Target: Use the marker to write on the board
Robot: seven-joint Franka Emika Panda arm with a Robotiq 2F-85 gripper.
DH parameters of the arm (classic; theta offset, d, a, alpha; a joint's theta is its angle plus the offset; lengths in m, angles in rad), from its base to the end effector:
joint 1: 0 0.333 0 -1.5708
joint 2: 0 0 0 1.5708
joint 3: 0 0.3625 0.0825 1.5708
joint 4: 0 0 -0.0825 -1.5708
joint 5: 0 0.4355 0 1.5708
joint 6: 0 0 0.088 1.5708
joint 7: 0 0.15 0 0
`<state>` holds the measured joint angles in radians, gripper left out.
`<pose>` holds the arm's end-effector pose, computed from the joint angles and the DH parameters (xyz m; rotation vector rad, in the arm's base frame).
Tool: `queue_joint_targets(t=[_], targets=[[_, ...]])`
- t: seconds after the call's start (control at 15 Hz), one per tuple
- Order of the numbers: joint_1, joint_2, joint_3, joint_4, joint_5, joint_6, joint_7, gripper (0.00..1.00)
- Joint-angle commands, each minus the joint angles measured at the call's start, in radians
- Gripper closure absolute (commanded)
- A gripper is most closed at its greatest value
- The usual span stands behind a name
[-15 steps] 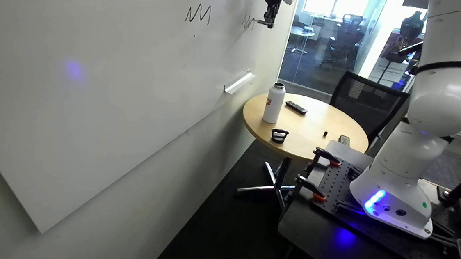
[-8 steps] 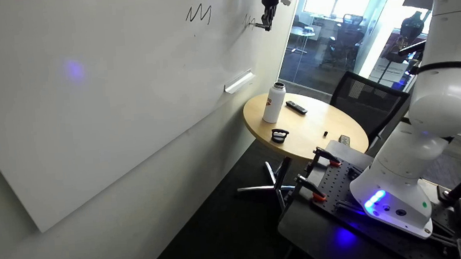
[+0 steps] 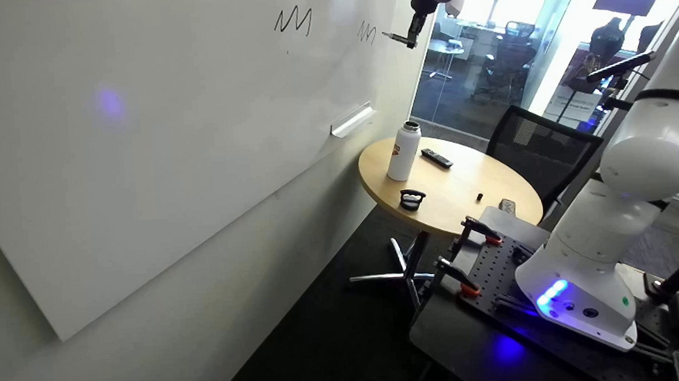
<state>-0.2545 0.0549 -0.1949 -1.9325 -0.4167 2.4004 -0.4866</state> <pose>0.6031 -0.3052 0.4913 2.6046 0.3811 0.2753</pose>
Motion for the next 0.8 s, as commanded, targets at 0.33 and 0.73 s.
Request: queue_joint_targets(t=[0.33,0.73], targets=[[0.0,-0.291,-0.072,-0.45,0.003,0.162,-0.181,0.93],[0.001,-0.272,-0.072,-0.429,0.002,0.144,-0.157,0.79]])
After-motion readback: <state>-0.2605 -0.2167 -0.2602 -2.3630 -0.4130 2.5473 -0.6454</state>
